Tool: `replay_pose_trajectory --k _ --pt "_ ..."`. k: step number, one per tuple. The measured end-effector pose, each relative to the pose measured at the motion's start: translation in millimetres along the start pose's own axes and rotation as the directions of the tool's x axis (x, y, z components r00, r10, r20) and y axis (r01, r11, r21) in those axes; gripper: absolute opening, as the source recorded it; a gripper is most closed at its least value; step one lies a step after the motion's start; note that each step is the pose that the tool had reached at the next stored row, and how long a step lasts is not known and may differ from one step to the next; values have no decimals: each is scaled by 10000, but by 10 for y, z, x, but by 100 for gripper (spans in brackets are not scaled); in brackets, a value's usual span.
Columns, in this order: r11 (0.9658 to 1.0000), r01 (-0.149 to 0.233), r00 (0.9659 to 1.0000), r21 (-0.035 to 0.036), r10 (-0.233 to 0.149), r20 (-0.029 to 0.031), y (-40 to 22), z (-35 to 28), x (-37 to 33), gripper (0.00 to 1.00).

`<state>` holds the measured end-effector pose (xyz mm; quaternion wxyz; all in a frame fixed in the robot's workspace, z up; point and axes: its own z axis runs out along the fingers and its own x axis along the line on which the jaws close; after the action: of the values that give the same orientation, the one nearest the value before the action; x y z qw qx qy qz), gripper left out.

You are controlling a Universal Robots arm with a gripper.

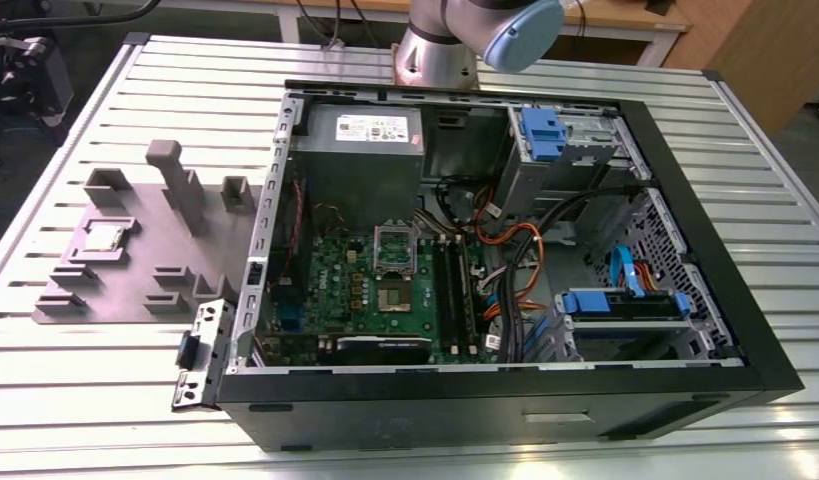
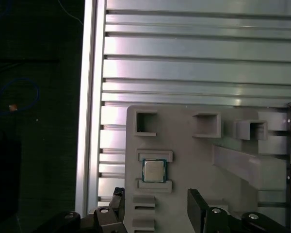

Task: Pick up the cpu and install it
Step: 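Pick up the cpu and move it towards the insertion slot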

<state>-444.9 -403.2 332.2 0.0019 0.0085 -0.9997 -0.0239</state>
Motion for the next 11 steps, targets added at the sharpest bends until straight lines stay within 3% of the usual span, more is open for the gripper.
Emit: replay_pose_trajectory --k 11 --pt "10000 0 10000 0 0 1 -2 31 0 63"
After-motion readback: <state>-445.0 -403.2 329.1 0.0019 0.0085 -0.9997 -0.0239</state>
